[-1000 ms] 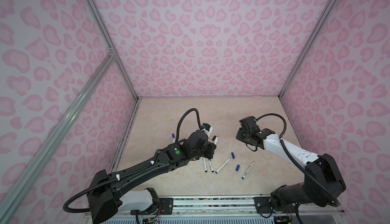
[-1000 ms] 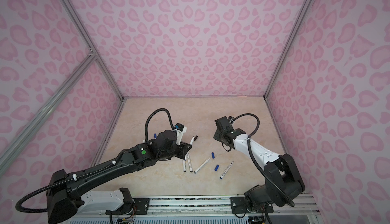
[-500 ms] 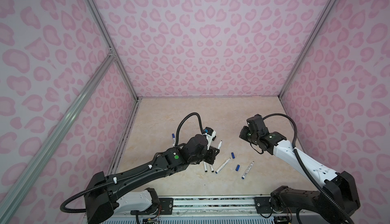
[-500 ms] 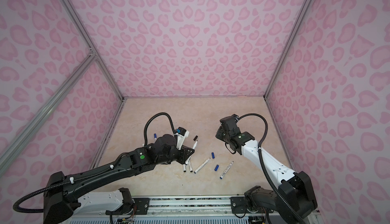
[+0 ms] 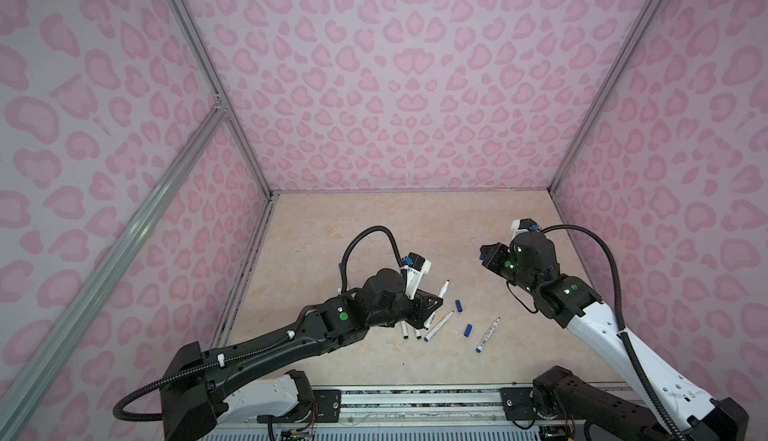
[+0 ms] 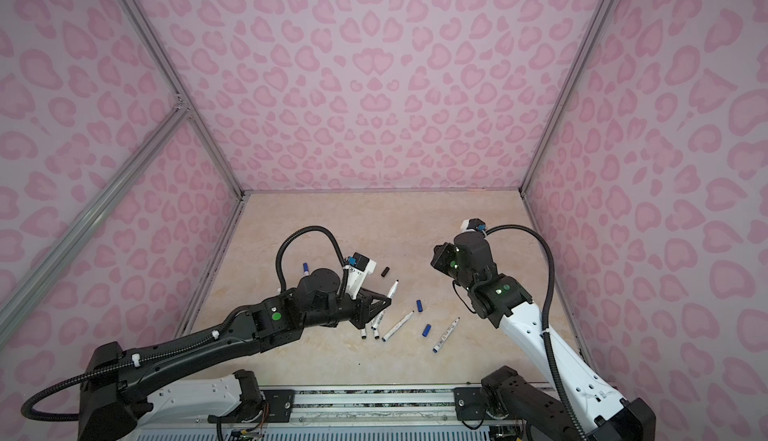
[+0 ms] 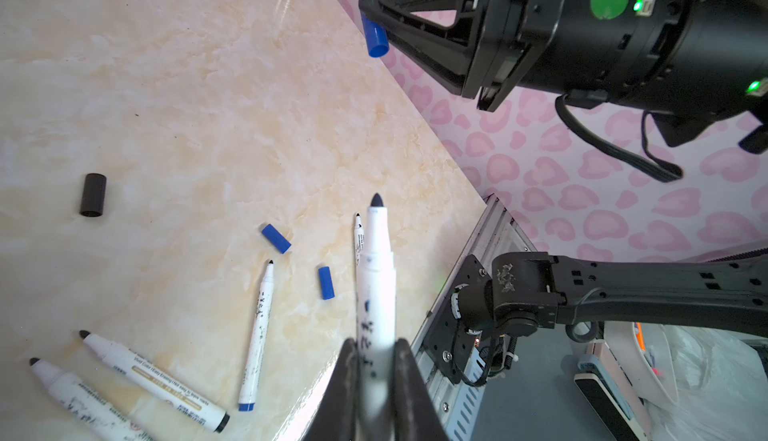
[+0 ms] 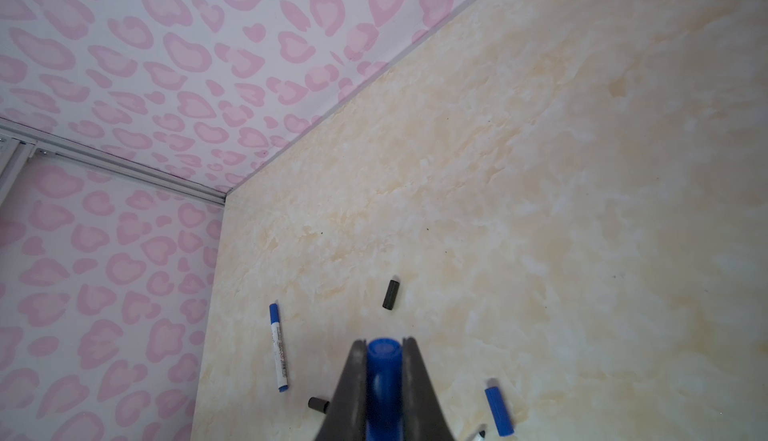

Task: Insert the pens into the pen caps
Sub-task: 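Carry the blue cap with the right gripper toward the left gripper's marker tip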

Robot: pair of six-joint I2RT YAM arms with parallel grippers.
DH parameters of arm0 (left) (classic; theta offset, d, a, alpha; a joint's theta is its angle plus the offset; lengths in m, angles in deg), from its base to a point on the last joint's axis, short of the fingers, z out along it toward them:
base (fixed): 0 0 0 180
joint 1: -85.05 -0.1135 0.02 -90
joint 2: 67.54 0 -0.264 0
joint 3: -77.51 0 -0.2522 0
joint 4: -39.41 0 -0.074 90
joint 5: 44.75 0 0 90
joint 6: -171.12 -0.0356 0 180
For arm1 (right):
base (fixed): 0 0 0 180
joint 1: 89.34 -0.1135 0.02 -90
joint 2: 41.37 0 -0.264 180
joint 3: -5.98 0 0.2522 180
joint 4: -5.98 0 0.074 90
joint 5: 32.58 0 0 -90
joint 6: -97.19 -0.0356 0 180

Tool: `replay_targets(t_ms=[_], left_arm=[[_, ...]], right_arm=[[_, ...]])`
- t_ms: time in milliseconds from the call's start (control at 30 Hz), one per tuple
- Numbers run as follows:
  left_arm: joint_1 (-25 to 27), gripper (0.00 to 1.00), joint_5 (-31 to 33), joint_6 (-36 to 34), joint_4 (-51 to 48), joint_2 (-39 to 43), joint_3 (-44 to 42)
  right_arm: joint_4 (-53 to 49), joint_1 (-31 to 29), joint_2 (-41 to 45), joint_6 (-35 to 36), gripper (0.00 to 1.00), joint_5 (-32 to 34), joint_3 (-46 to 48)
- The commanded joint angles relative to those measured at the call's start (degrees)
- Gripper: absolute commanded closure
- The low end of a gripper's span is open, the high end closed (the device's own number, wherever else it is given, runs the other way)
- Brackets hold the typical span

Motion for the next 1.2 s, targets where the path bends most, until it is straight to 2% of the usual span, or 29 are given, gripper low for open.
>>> replay_targets(t_ms=[0,300,667,967,1167], left_arm=[[0.1,0.97,-0.1,-0.1,2.6,0.2,-0.1],[0.3,0.97,-0.1,-0.3,3.3,-0.4,-0.4],[0.9,0.97,0.1,0.2,5.2,0.1,-0.6],[1.0,0.97,0.4,0.3,5.1,-1.5,1.3],[0.9,0.97,4.2,0.9,4.9,-2.4,1.7]], right_arm=[[2.0,0.0,0.5,-0.8,0.94,-1.8,0.1],[4.2,0.0,1.2,-2.0,0.94,-3.7,-0.2],[14.0,-1.0,4.1,-6.6,0.94,-6.6,6.6],[17.5,-8.3,6.2,-9.0,0.94,-1.5,7.4],[18.9,-10.6,8.6,-12.0,0.94,2.4,9.8]])
